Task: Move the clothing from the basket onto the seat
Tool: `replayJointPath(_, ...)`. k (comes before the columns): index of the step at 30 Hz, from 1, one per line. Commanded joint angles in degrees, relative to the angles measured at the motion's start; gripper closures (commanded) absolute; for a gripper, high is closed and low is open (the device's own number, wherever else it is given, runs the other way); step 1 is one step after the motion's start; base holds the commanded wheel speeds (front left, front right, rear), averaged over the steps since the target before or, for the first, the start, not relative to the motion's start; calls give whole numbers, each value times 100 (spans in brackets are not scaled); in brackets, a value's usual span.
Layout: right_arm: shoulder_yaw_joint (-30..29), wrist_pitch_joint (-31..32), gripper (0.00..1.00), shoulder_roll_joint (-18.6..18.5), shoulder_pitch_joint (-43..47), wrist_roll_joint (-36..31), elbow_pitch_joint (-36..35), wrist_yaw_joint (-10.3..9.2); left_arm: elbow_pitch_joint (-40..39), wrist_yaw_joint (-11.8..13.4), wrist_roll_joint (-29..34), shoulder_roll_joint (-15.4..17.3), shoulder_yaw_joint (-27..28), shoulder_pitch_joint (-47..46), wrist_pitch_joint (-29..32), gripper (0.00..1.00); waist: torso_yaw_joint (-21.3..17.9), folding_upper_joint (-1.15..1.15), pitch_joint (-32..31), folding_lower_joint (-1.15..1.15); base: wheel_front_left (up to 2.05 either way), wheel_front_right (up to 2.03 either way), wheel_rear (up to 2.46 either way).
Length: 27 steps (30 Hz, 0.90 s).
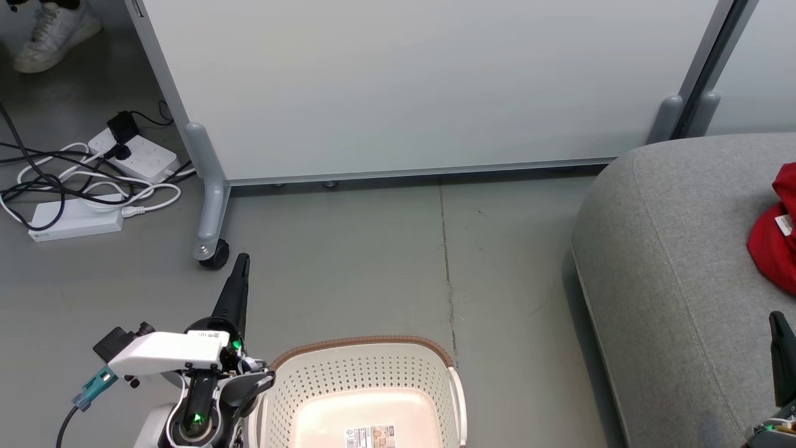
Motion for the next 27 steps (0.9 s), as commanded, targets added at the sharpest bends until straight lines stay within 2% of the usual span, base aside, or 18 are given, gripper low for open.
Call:
replayJointPath(1, -2, 24, 100, -21, 38, 1, -30, 4, -1, -49, 1, 24, 27, -56, 15, 100, 0, 0, 0, 0, 0, 0, 0)
replayJointPath(27, -1, 24, 100, -21, 38, 1, -30, 4, -3, -48, 4, 23, 29, -53, 17, 100, 0, 0, 0, 0, 0, 0, 0)
